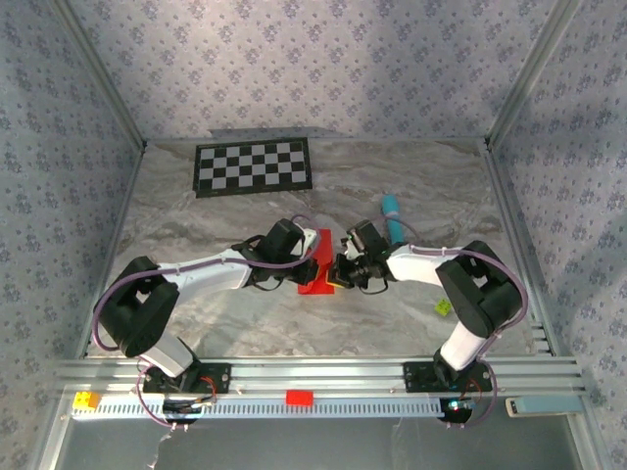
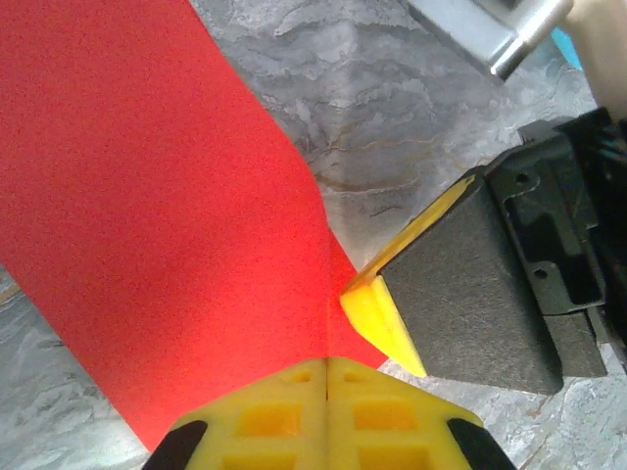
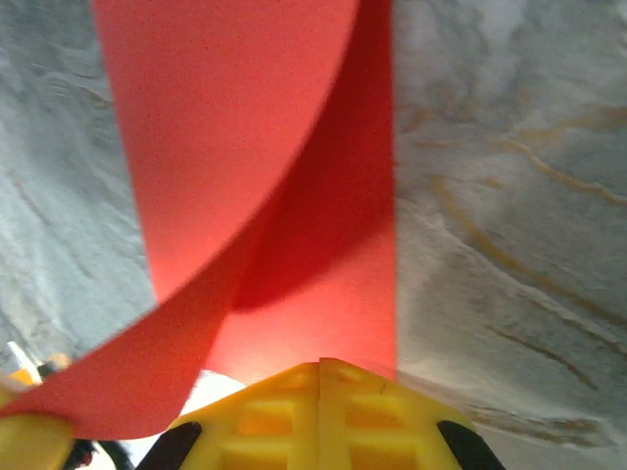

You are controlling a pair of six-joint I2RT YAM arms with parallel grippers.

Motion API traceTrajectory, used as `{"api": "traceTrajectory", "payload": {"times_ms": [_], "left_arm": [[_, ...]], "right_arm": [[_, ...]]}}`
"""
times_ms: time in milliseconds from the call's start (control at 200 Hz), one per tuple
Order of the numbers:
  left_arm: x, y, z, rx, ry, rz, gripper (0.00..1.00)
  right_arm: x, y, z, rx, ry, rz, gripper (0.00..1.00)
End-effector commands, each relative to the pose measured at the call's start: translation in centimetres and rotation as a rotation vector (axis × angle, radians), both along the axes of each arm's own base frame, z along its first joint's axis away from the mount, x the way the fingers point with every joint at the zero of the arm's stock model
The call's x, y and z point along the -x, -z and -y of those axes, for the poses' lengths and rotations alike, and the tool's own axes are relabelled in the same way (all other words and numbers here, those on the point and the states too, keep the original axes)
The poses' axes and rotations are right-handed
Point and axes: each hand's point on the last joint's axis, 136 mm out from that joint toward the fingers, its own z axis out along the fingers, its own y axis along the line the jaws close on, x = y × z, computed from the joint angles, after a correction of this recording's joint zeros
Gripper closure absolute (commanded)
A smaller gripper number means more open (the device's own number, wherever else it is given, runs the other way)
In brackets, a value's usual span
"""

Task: Fold a paper plane with a square sheet of paper (pick it up from the middle)
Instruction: Fold the triangle a second time at the center of the table.

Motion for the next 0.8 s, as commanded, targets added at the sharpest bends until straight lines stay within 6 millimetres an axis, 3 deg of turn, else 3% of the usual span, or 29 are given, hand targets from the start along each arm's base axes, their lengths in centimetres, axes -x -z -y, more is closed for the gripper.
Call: {"api": "traceTrajectory", "payload": {"times_ms": [0,175,275,595,710,795], "left_arm": [[-0.2,-0.3,0.3,0.055,-0.013,-0.024,1.0],[-0.2,-0.1,1.1,0.1,-0.027,-0.065,1.0],[-0.3,0.0,1.7,0.138,-0.049,-0.089,1.0],[-1.1,0.2,2.4,0.18,-0.09,-0.107,1.0],[-1.1,0.2,2.3,0.173,-0.091,-0.104,1.0],[-1.1,0.3,2.2,0.165,-0.091,-0.102,1.0]], "right_arm": [[0.9,2.1,2.1,0.145,-0.028,-0.027,0.99],[0.6,2.5,4.6,0.278,-0.048,-0.013,0.99],[0.0,1.7,5.1,0.286,-0.071,0.019,0.99],[-1.2,-2.3,1.3,0.044,-0.072,0.074,0.95],[-1.4,-2.2,0.3,-0.007,-0.057,0.058,0.94],[-1.4,-1.0,0.6,0.026,-0.043,0.026,0.95]]}}
